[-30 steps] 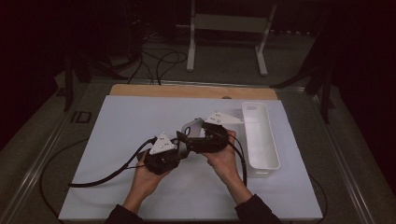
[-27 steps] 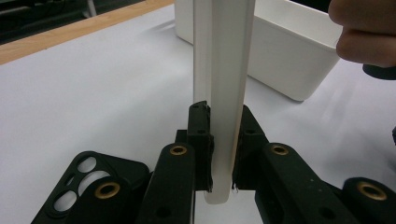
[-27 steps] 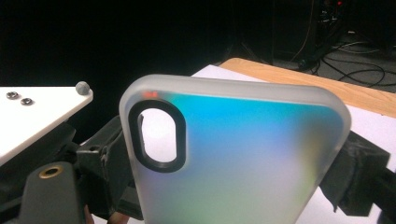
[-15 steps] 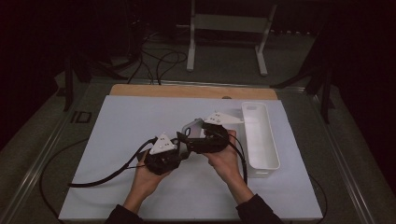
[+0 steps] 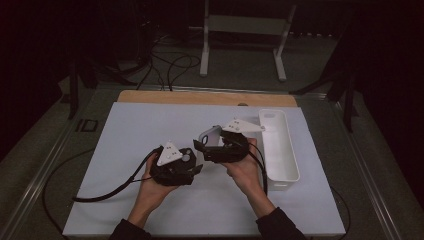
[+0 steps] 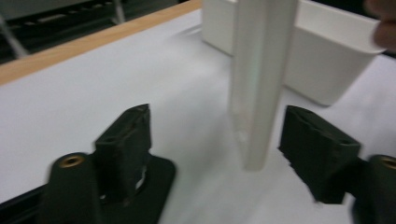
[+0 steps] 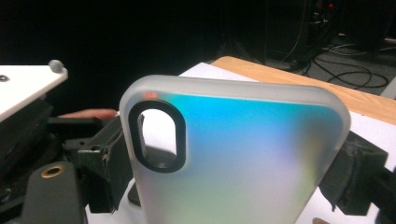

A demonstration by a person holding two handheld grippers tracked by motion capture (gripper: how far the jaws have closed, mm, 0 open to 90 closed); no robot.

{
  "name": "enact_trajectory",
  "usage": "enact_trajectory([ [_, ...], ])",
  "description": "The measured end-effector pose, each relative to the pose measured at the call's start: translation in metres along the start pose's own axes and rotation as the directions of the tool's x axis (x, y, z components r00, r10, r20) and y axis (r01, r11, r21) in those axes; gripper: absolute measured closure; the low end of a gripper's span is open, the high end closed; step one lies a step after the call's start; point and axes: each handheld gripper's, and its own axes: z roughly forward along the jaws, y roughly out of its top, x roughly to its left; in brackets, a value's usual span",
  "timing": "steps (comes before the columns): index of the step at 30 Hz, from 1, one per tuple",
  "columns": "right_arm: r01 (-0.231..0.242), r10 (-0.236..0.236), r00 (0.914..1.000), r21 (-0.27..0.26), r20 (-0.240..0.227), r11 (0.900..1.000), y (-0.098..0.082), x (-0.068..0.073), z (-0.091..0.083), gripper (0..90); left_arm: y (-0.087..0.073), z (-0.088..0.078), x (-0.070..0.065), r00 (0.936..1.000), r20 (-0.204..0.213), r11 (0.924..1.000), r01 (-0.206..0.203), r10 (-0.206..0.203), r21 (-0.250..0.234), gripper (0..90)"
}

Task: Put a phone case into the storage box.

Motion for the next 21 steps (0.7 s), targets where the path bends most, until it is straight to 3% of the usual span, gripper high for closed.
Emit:
enact_trajectory([
  [6,0.005,-0.005,0.9999,0.0,0.014,1.0,0.001,-0.004,-0.004,17.3,-0.007,-0.008,0.009,0.9963,-0.083,0.9997,0.022,-0.024,-0.014,9.0],
  [12,0.009,-0.009,0.9996,-0.003,0.027,1.0,0.004,-0.009,-0.009,17.3,-0.021,-0.018,0.022,0.9872,-0.148,0.9983,0.059,-0.059,-0.006,2.4],
  [16,0.017,-0.017,0.9991,0.001,0.039,1.0,0.005,-0.013,-0.011,17.3,-0.031,-0.024,0.03,0.9819,-0.17,0.9965,0.083,-0.084,-0.009,0.7],
  [21,0.007,-0.006,0.9987,-0.007,0.05,1.0,0.008,-0.02,-0.016,17.3,-0.043,-0.032,0.038,0.98,-0.166,0.9937,0.105,-0.11,-0.038,0.0],
])
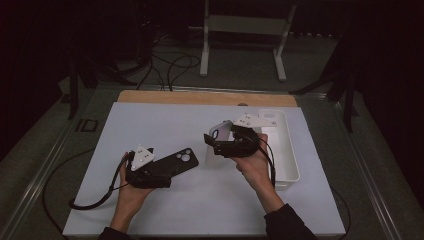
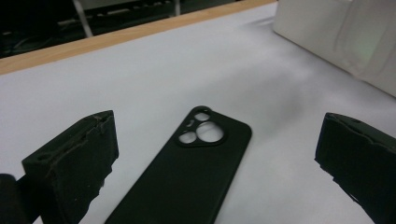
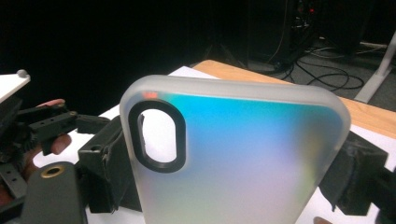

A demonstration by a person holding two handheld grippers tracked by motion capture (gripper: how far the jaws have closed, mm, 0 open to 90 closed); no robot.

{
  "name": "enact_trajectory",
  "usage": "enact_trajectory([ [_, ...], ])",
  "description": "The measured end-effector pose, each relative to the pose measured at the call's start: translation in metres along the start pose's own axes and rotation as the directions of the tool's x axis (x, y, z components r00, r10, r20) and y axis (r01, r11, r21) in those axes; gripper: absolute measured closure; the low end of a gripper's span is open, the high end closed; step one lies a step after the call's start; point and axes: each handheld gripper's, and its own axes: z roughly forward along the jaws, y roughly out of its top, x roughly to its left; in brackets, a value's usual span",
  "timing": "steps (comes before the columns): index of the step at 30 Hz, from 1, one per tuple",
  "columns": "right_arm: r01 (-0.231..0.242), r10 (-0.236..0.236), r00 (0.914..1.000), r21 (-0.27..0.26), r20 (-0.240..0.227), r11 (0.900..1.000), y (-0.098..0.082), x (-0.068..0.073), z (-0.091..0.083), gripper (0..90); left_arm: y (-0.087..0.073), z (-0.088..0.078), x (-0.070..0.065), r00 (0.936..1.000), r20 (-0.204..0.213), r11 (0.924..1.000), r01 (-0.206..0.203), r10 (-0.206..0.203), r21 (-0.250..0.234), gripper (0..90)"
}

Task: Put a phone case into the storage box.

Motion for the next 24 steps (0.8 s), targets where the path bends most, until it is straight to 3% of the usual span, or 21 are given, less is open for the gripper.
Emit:
enact_trajectory([
  [5,-0.006,0.006,0.9998,0.003,0.018,1.0,0.002,-0.007,-0.004,17.3,-0.009,-0.005,0.006,0.9998,-0.017,1.0,-0.007,0.007,0.004,0.0],
  [18,-0.02,0.02,0.9977,-0.009,0.065,1.0,0.01,-0.024,-0.013,17.2,-0.033,-0.023,0.024,0.998,-0.052,0.9993,0.036,-0.037,-0.008,0.0],
  [24,-0.021,0.021,0.9964,-0.007,0.082,1.0,0.013,-0.03,-0.016,17.2,-0.042,-0.031,0.028,0.9973,-0.066,0.9995,0.033,-0.033,-0.002,0.0],
])
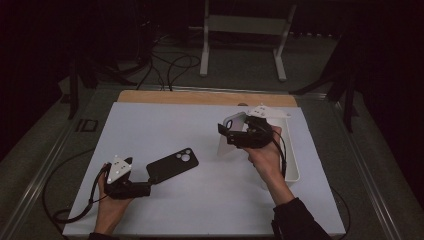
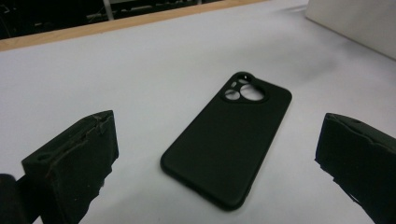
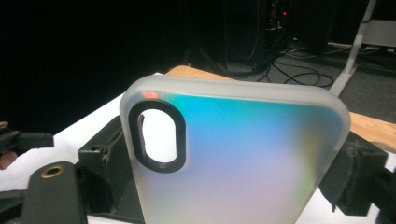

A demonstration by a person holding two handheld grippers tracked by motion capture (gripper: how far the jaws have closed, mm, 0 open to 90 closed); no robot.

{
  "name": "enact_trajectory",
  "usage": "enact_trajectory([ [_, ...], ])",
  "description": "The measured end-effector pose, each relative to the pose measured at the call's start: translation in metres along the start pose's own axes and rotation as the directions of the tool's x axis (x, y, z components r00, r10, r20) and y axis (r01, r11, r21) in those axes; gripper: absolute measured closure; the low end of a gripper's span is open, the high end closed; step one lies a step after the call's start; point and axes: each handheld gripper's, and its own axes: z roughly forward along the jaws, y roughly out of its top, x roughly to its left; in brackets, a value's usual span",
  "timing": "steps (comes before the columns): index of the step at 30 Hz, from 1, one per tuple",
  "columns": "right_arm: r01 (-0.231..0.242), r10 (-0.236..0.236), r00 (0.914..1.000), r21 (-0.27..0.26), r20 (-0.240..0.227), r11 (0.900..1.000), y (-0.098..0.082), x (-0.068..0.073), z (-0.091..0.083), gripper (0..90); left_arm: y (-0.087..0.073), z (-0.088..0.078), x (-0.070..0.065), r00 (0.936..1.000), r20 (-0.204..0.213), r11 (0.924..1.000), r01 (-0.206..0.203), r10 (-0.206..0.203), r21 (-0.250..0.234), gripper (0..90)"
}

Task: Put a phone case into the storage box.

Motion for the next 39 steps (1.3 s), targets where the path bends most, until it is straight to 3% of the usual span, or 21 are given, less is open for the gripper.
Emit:
enact_trajectory([
  [6,0.004,-0.004,0.9998,0.0,0.019,1.0,0.005,-0.004,-0.002,17.2,-0.006,-0.007,0.004,0.9993,-0.038,1.0,-0.003,0.003,0.001,0.0],
  [13,-0.003,0.003,0.9981,-0.009,0.062,1.0,0.011,-0.016,-0.006,17.1,-0.016,-0.013,0.009,0.9979,-0.06,0.9997,0.024,-0.024,0.009,0.0],
  [23,0.004,-0.003,0.9943,-0.006,0.107,1.0,0.018,-0.028,-0.011,17.1,-0.02,-0.011,0.005,0.9983,-0.055,0.9995,-0.015,0.017,0.028,0.0],
  [39,-0.007,0.007,0.9839,-0.002,0.179,1.0,0.033,-0.052,-0.011,17.1,-0.021,-0.011,0.004,0.9974,-0.071,0.9997,-0.01,0.011,0.02,0.0],
])
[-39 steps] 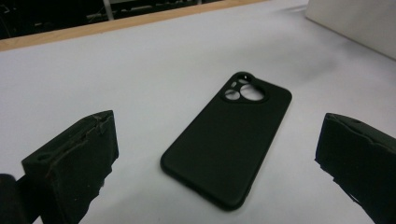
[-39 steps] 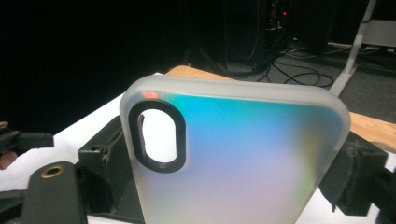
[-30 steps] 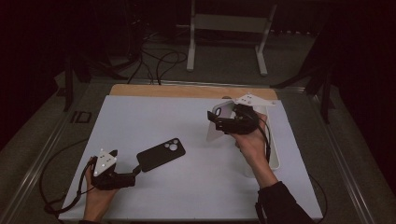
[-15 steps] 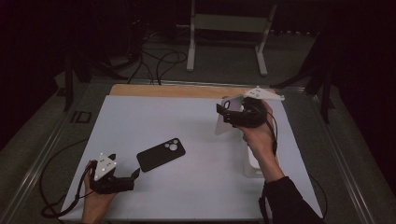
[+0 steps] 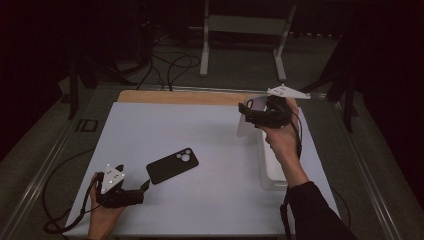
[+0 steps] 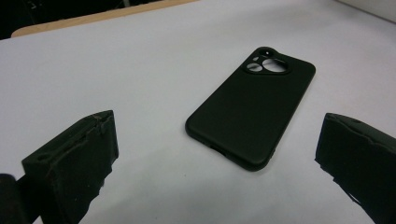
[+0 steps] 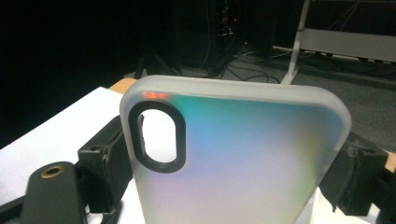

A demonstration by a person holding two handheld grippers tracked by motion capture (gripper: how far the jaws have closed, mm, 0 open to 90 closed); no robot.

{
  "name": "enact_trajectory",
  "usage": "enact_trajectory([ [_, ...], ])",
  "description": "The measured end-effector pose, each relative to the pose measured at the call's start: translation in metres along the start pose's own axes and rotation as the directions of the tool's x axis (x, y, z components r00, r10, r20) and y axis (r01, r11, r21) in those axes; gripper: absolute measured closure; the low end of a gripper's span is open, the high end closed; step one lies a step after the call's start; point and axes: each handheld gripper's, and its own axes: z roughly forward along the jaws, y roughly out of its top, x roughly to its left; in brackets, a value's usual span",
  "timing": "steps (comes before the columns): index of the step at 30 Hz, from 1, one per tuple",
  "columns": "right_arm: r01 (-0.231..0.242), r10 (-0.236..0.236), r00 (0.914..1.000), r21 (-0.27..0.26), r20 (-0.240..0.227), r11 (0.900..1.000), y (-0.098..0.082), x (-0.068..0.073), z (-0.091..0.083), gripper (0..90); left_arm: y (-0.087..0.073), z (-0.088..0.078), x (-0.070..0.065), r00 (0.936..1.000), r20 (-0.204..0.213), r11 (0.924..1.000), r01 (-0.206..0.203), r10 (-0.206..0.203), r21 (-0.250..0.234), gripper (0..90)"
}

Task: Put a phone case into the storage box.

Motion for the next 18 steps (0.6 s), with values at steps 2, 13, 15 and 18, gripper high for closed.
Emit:
enact_trajectory([
  [2,-0.007,0.007,0.9999,0.002,0.013,1.0,0.001,-0.003,0.002,17.1,0.0,0.0,0.0,1.0,-0.004,1.0,-0.003,0.003,0.002,0.0],
  [13,-0.019,0.018,0.9976,0.006,0.067,1.0,0.011,-0.018,0.008,17.1,0.0,-0.003,0.005,0.9992,-0.004,0.999,0.04,-0.04,-0.019,0.0],
  [15,-0.022,0.022,0.9964,0.006,0.081,1.0,0.012,-0.022,0.009,17.1,0.0,-0.003,0.005,0.9993,-0.004,0.9992,0.037,-0.037,-0.017,0.0],
  [18,-0.026,0.025,0.9949,0.006,0.098,1.0,0.014,-0.028,0.01,17.1,-0.001,-0.002,0.005,0.9994,-0.002,0.9993,0.034,-0.034,-0.012,0.0],
])
